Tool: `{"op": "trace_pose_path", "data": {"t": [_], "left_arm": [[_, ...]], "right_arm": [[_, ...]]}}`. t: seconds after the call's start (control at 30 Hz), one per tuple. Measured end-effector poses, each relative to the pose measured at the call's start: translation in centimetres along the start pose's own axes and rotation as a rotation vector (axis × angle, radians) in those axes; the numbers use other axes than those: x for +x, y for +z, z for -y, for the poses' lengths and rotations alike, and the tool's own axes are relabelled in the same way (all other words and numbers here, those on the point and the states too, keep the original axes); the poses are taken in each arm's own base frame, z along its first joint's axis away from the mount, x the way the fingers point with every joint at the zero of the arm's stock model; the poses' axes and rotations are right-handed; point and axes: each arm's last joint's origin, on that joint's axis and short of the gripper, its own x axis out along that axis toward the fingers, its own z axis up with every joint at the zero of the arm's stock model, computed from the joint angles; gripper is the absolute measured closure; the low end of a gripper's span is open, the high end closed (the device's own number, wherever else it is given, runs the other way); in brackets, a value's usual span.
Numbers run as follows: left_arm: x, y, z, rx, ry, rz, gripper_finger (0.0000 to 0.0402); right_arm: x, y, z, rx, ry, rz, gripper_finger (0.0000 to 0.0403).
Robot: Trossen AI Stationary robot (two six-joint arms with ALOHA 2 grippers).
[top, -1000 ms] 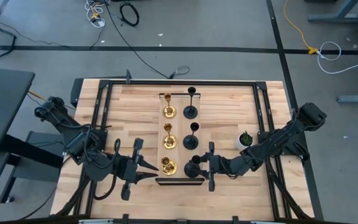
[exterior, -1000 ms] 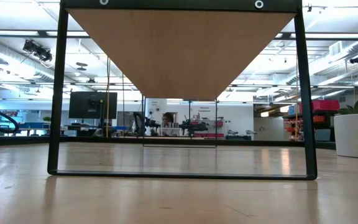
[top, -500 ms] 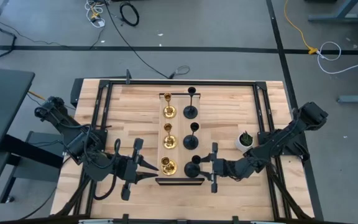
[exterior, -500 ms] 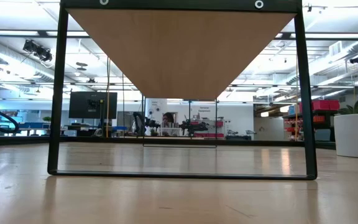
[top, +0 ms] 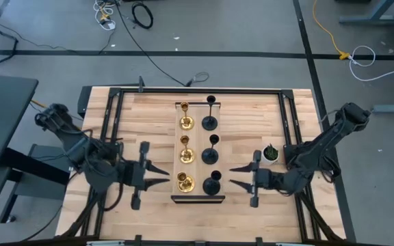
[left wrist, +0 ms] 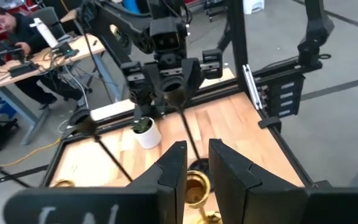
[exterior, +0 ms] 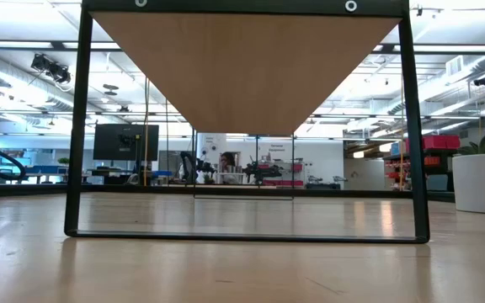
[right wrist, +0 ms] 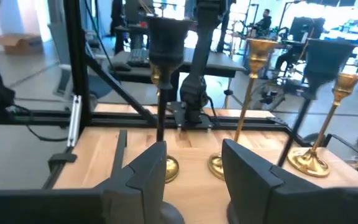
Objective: Pick & Place candle stick holders
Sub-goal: Return to Home Position
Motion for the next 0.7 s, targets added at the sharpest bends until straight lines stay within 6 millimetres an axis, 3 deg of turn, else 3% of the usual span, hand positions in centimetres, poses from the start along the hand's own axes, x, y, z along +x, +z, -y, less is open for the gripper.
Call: {"op": "trace_pose_path", "data": {"t": [0.23,0.5,0.7], "left_arm": [[-2.8,-0.3,-2.5,-0.019,0.095,0.013,0.0330],[-4.6,-5.2,-6.2,-0.090,0.161,0.117,0.0330],[-5.8,-10.5,-8.7,-0.124,0.169,0.228,0.0330]], "right_arm": [[-2.4,-2.2,3.6,0.109,0.011,0.103,0.0248],[-5.0,-3.8,8.3,0.160,-0.009,0.270,0.0248],[-6.1,-4.5,10.9,0.129,-0.055,0.281,0.0248]]}}
